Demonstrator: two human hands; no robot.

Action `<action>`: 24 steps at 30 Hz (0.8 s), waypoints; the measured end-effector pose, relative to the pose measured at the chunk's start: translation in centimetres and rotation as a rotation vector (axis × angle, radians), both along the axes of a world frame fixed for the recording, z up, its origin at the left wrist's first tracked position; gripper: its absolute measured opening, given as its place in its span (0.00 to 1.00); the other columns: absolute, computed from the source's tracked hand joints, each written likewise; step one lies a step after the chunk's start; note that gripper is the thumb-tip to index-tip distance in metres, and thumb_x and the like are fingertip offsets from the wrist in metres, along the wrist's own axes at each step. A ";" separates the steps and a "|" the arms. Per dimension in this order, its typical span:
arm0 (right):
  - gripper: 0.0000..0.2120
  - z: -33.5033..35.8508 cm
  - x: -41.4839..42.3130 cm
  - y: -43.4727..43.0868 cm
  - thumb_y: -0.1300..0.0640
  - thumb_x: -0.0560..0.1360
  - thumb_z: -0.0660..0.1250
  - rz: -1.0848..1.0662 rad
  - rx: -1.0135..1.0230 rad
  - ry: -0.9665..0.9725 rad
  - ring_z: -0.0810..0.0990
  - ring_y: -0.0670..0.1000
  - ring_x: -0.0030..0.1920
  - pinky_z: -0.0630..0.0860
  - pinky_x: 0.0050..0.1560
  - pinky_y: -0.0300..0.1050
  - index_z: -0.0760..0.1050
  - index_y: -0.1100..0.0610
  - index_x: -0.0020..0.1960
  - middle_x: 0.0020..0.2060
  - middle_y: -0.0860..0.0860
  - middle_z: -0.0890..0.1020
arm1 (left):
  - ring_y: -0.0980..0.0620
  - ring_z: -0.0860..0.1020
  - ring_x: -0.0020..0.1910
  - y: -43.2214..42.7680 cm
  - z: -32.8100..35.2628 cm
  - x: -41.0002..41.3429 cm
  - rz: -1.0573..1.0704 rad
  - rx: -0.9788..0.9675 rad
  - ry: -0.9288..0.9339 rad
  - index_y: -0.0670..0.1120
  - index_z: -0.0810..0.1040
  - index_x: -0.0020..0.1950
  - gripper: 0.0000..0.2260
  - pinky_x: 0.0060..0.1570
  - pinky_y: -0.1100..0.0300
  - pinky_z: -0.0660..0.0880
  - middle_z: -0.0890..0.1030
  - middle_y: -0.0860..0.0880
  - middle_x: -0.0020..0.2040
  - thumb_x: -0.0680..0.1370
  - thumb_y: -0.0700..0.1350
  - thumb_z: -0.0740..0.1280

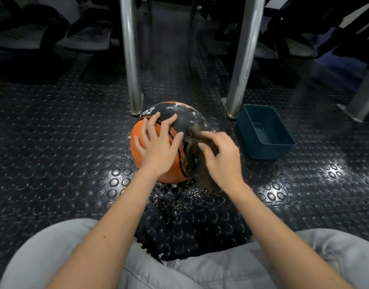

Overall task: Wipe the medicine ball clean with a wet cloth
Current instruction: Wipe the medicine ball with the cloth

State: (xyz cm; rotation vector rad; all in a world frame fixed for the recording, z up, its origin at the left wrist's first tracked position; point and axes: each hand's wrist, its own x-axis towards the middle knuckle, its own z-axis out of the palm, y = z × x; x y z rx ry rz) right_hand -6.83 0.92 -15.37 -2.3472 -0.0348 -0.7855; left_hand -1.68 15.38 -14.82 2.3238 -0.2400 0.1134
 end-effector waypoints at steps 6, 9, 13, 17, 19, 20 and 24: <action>0.12 -3.4 -2.4 -0.1 0.58 0.74 0.62 0.124 -0.262 -0.024 0.78 0.56 0.41 0.76 0.42 0.47 0.80 0.62 0.51 0.41 0.55 0.79 | 0.54 0.42 0.75 -0.3 -0.2 -0.2 -0.034 0.051 -0.020 0.62 0.60 0.72 0.19 0.70 0.43 0.39 0.49 0.56 0.76 0.80 0.58 0.55; 0.08 -4.0 -3.4 -0.3 0.62 0.70 0.68 0.210 -0.456 0.075 0.79 0.57 0.39 0.79 0.35 0.50 0.81 0.60 0.49 0.40 0.54 0.79 | 0.54 0.42 0.75 -0.4 -0.2 -0.1 -0.061 0.042 -0.011 0.63 0.60 0.72 0.19 0.70 0.42 0.38 0.49 0.57 0.76 0.81 0.58 0.55; 0.10 -1.3 -2.7 -1.3 0.60 0.71 0.68 0.176 -0.277 0.060 0.78 0.55 0.42 0.76 0.44 0.46 0.79 0.61 0.51 0.42 0.54 0.79 | 0.53 0.42 0.75 -0.4 -0.1 0.1 -0.054 0.024 -0.005 0.62 0.61 0.71 0.19 0.70 0.42 0.38 0.49 0.56 0.76 0.81 0.57 0.56; 0.12 -0.6 -0.3 -1.2 0.60 0.73 0.67 0.037 -0.128 0.010 0.78 0.56 0.46 0.76 0.48 0.50 0.79 0.63 0.55 0.44 0.56 0.79 | 0.53 0.42 0.75 -0.4 -0.1 0.1 -0.032 0.017 -0.001 0.62 0.61 0.71 0.19 0.70 0.43 0.39 0.49 0.55 0.76 0.81 0.57 0.56; 0.12 -1.5 -0.5 -0.1 0.60 0.75 0.66 0.047 -0.108 0.001 0.78 0.56 0.46 0.78 0.47 0.51 0.78 0.63 0.56 0.45 0.56 0.79 | 0.53 0.43 0.75 -0.4 -0.2 0.3 -0.009 0.011 -0.016 0.62 0.62 0.71 0.19 0.70 0.43 0.39 0.50 0.56 0.76 0.80 0.57 0.56; 0.12 -2.2 -1.0 0.4 0.59 0.75 0.65 0.070 -0.148 -0.005 0.78 0.56 0.44 0.78 0.45 0.50 0.79 0.63 0.55 0.44 0.56 0.79 | 0.53 0.43 0.75 -0.3 -0.1 0.5 0.001 0.007 -0.017 0.62 0.62 0.71 0.19 0.70 0.43 0.39 0.50 0.56 0.76 0.80 0.57 0.56; 0.09 -6.0 -3.5 1.9 0.62 0.65 0.73 0.249 -0.494 0.153 0.77 0.57 0.32 0.77 0.29 0.46 0.82 0.60 0.45 0.34 0.55 0.77 | 0.53 0.44 0.75 -0.2 0.1 1.1 0.003 -0.038 -0.010 0.61 0.63 0.71 0.18 0.70 0.43 0.39 0.52 0.55 0.76 0.80 0.56 0.57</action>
